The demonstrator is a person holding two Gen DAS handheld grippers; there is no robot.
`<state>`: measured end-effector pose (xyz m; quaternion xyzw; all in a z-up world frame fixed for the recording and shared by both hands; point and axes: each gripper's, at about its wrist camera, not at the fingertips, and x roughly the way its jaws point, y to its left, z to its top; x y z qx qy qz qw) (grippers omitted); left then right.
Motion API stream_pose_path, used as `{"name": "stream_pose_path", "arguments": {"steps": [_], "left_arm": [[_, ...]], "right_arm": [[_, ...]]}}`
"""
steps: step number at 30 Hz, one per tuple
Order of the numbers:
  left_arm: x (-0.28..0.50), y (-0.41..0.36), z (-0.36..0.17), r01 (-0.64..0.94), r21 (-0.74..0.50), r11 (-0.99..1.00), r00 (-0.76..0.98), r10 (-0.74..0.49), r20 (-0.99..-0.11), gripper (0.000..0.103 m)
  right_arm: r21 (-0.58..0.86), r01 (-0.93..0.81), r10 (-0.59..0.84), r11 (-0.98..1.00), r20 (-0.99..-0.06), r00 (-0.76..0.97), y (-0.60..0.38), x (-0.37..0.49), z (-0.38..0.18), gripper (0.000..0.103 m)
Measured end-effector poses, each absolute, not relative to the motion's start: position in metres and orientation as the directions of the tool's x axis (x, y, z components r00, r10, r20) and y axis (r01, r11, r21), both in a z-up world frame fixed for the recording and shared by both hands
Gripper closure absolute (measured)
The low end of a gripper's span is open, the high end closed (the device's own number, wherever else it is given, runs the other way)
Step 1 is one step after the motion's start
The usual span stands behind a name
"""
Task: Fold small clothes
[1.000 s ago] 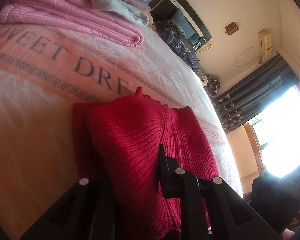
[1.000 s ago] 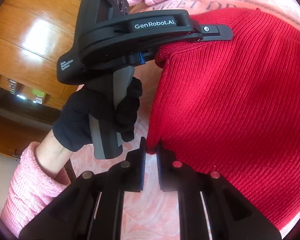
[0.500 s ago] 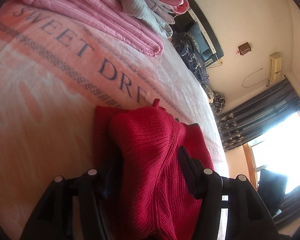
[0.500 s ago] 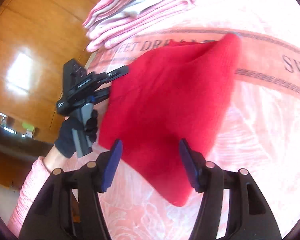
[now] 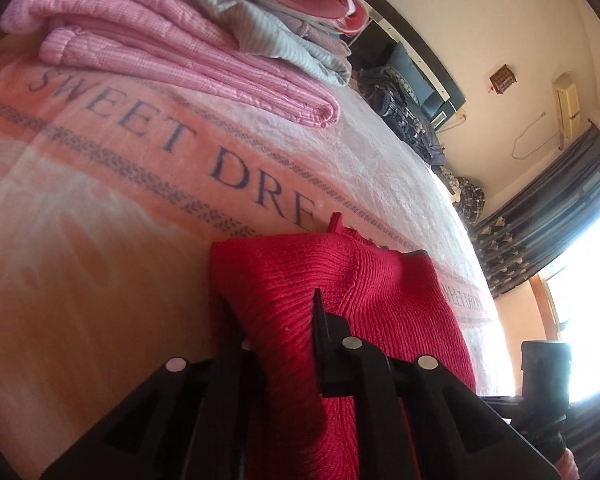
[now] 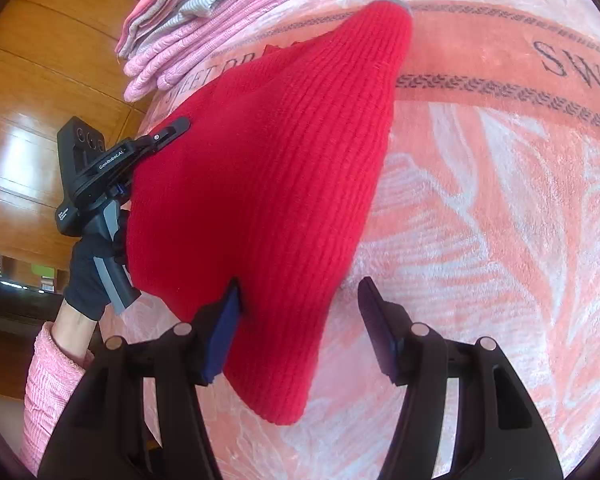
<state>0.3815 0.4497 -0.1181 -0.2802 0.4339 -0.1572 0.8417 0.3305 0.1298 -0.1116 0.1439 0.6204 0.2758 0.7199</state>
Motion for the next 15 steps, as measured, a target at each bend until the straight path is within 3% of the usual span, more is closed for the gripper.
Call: {"name": "stream_pose_path", "arguments": {"steps": [3, 5, 6, 7, 10, 13, 15], "left_arm": [[0.38, 0.458, -0.128, 0.001, -0.648, 0.762, 0.555, -0.539, -0.634, 0.093], [0.381, 0.455, -0.126, 0.015, -0.669, 0.743, 0.526, -0.575, -0.627, 0.08], [0.382, 0.456, -0.124, 0.015, -0.685, 0.729, 0.508, -0.596, -0.622, 0.062], [0.38, 0.456, -0.121, 0.015, -0.708, 0.706, 0.494, -0.621, -0.609, 0.05], [0.363, 0.458, -0.112, 0.034, -0.742, 0.67, 0.467, -0.667, -0.581, 0.042], [0.335, 0.46, -0.115, 0.027, -0.734, 0.679, 0.43, -0.671, -0.605, 0.042], [0.318, 0.459, -0.12, 0.018, -0.744, 0.668, 0.415, -0.682, -0.603, 0.042]], "right_arm": [[0.558, -0.219, 0.582, 0.801, -0.81, 0.066, 0.132, 0.328, -0.114, 0.043], [0.576, -0.223, 0.6, 0.786, -0.798, 0.057, 0.132, 0.327, -0.113, 0.043], [0.597, -0.22, 0.619, 0.772, -0.784, 0.045, 0.132, 0.326, -0.113, 0.042], [0.616, -0.216, 0.635, 0.758, -0.772, 0.03, 0.132, 0.324, -0.113, 0.042], [0.63, -0.222, 0.646, 0.744, -0.763, -0.002, 0.131, 0.315, -0.114, 0.042], [0.665, -0.192, 0.672, 0.721, -0.74, -0.038, 0.13, 0.312, -0.122, 0.043], [0.659, -0.193, 0.663, 0.727, -0.747, -0.051, 0.131, 0.309, -0.127, 0.056]]}}
